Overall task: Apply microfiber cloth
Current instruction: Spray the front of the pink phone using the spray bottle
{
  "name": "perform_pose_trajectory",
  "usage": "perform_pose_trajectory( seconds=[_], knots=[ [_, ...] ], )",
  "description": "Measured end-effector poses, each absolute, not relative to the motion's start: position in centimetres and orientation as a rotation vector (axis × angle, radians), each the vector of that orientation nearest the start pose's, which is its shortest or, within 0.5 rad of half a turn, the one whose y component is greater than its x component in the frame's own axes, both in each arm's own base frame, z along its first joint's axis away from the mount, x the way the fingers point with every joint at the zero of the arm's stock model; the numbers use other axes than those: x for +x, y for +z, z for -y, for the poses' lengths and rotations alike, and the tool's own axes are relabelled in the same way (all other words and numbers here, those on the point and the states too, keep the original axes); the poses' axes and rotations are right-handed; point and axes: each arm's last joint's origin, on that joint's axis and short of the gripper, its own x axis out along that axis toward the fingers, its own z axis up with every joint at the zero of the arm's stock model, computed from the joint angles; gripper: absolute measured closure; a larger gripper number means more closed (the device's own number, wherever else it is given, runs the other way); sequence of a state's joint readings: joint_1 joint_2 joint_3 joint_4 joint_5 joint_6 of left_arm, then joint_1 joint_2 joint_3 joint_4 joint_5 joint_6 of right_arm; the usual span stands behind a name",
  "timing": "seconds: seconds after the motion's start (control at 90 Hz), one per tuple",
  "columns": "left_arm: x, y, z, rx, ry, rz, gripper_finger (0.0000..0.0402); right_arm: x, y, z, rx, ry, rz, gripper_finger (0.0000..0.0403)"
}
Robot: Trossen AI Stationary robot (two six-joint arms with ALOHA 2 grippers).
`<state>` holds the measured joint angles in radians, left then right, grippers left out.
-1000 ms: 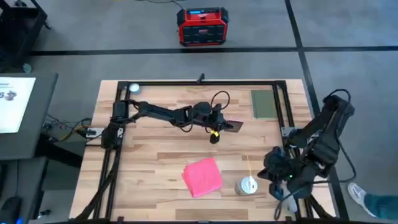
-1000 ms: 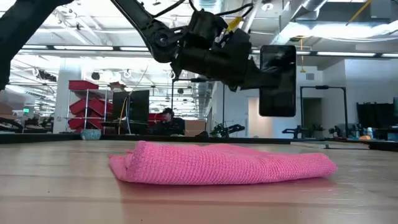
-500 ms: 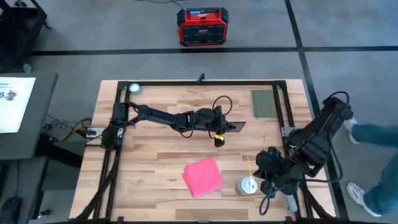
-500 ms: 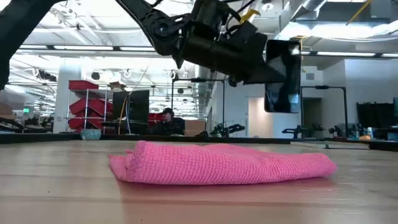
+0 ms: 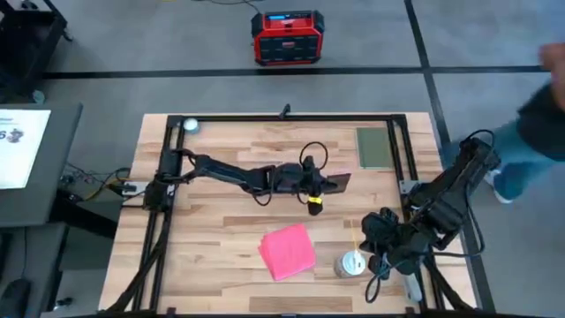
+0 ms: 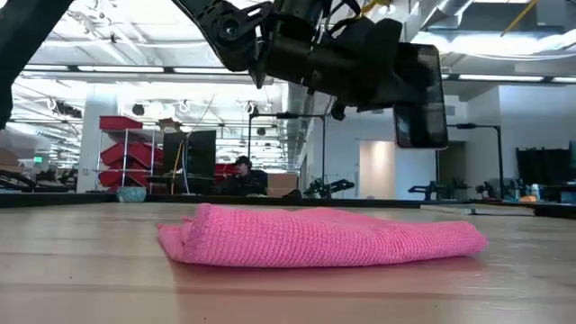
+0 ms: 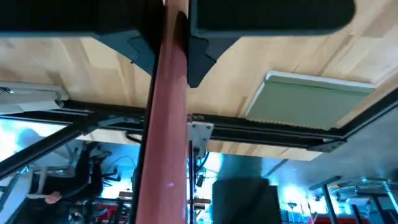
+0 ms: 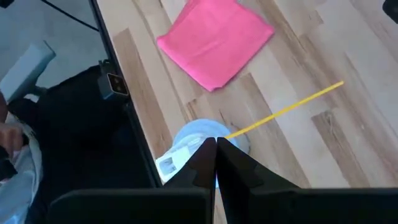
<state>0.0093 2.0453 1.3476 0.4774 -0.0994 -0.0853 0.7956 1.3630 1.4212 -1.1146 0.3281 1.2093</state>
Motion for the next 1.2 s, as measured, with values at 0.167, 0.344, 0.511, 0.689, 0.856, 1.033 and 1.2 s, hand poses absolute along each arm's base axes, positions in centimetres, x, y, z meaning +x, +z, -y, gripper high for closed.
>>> perform_pose_trajectory(
  seconds=[0.167,0.344,0.511,0.689,0.856,1.033,1.2],
  knots=[
    [45.6,21.9,-0.3,-0.058,0.122,-0.207,0.0399,19.1,34.4,-18.0,0.533,-0.167,-1.037,0.0403],
    [45.4,22.6,0.0,-0.038,0.116,-0.207,0.0399,19.9,33.8,-18.2,0.513,-0.168,-1.062,0.0403],
    [45.3,22.5,0.0,-0.040,0.120,-0.225,0.0399,20.0,33.7,-18.1,0.512,-0.173,-1.061,0.0403],
    [45.3,22.3,0.3,-0.036,0.143,-0.240,0.0399,20.4,33.7,-17.5,0.497,-0.181,-1.061,0.0403],
    [45.2,22.1,0.6,-0.026,0.183,-0.259,0.0399,20.7,33.7,-17.0,0.458,-0.190,-1.055,0.0403],
    [45.1,22.0,0.7,-0.020,0.187,-0.273,0.0399,20.9,33.5,-16.8,0.407,-0.208,-1.037,0.0403],
    [45.1,22.0,0.9,-0.020,0.188,-0.276,0.0399,20.8,33.5,-16.5,0.372,-0.213,-1.043,0.0403]
  ],
)
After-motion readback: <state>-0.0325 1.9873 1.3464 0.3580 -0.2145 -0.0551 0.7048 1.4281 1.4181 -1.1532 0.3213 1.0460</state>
